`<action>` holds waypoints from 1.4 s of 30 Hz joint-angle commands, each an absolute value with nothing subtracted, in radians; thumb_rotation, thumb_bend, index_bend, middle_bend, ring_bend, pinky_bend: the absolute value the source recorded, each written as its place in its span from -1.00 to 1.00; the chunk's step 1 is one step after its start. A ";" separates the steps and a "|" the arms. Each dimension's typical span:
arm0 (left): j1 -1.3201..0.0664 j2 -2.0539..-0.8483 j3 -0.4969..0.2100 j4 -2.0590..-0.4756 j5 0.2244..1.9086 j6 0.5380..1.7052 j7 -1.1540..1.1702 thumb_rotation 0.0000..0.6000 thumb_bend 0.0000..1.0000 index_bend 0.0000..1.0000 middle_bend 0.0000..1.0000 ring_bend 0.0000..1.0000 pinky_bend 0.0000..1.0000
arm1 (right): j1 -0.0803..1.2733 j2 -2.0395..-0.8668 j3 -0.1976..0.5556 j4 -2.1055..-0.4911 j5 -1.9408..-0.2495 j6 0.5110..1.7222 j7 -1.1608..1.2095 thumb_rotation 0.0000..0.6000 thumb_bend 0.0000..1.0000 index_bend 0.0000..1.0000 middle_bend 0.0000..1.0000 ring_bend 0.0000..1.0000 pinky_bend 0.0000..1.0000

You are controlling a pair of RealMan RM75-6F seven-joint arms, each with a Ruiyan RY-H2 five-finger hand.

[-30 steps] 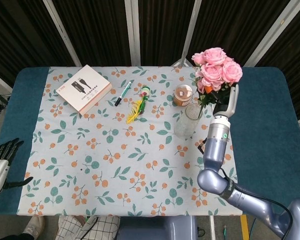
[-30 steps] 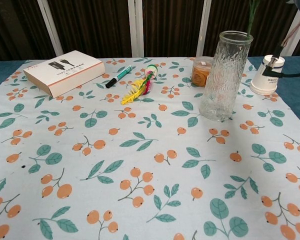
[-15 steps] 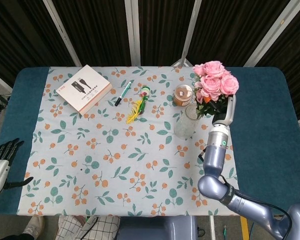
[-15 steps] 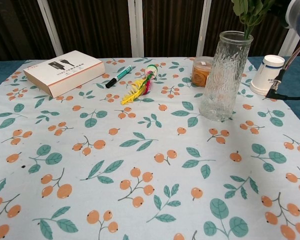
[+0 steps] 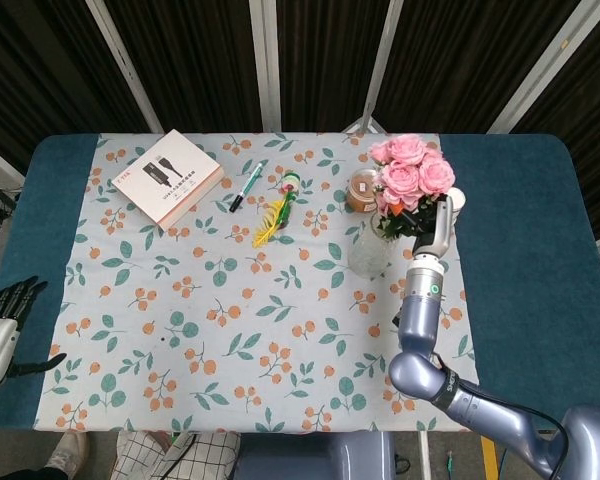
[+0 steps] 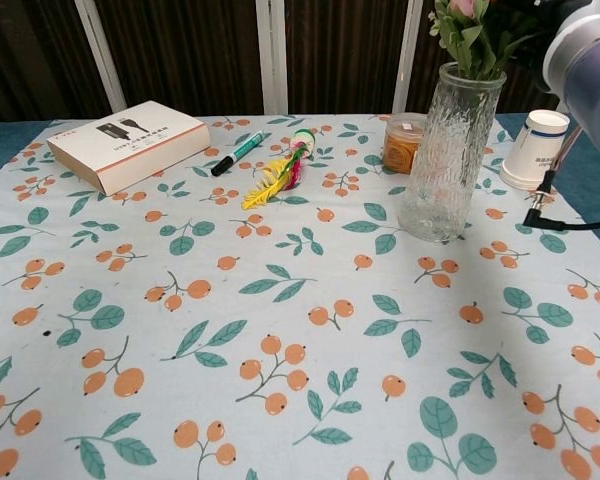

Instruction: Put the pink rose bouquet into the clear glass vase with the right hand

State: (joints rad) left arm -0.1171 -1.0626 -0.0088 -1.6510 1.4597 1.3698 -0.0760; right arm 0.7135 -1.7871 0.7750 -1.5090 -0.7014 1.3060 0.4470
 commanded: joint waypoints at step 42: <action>-0.104 -1.078 -0.005 -1.635 1.505 1.421 -0.059 1.00 -1.00 -1.00 -1.00 -1.00 -1.00 | 0.246 -1.162 0.200 -1.921 -1.212 1.264 0.079 1.00 -0.39 -1.00 -1.00 -1.00 -1.00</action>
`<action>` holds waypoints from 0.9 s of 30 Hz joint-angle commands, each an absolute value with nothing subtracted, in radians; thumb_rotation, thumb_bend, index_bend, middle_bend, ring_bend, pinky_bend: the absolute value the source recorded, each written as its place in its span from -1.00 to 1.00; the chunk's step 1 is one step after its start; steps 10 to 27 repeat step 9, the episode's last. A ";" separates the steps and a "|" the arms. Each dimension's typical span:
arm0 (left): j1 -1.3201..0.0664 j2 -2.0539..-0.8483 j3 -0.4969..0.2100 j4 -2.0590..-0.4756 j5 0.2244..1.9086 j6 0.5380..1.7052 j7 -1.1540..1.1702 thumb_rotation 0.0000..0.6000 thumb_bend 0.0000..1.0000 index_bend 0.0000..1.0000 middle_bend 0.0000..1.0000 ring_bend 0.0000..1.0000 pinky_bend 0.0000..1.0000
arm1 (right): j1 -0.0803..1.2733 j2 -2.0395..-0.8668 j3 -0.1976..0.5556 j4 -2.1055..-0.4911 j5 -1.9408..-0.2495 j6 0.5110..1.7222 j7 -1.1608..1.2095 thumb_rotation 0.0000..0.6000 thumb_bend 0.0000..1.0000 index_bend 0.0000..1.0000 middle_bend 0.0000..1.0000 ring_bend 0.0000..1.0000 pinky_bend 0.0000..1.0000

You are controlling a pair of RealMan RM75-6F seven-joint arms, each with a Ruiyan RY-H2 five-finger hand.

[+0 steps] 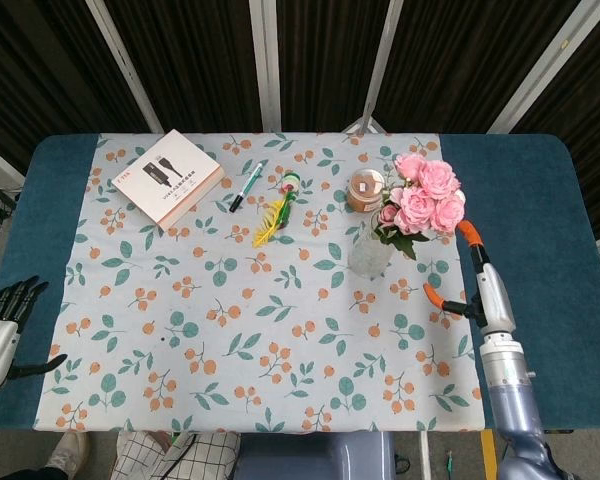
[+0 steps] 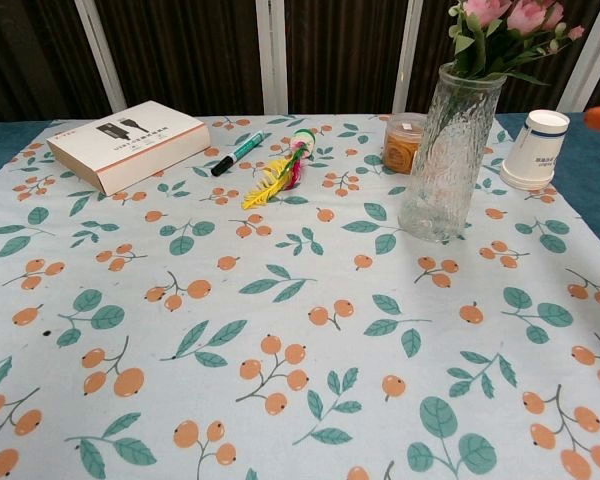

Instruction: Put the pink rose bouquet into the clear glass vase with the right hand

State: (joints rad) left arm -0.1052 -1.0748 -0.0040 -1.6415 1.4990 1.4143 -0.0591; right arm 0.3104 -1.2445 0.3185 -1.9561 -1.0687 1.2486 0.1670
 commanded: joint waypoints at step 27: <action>-0.097 -1.097 -0.005 -1.605 1.533 1.459 -0.026 1.00 -1.00 -1.00 -1.00 -1.00 -1.00 | 0.113 -1.106 -0.004 -1.761 -1.496 1.434 -0.204 1.00 -0.39 -1.00 -1.00 -1.00 -1.00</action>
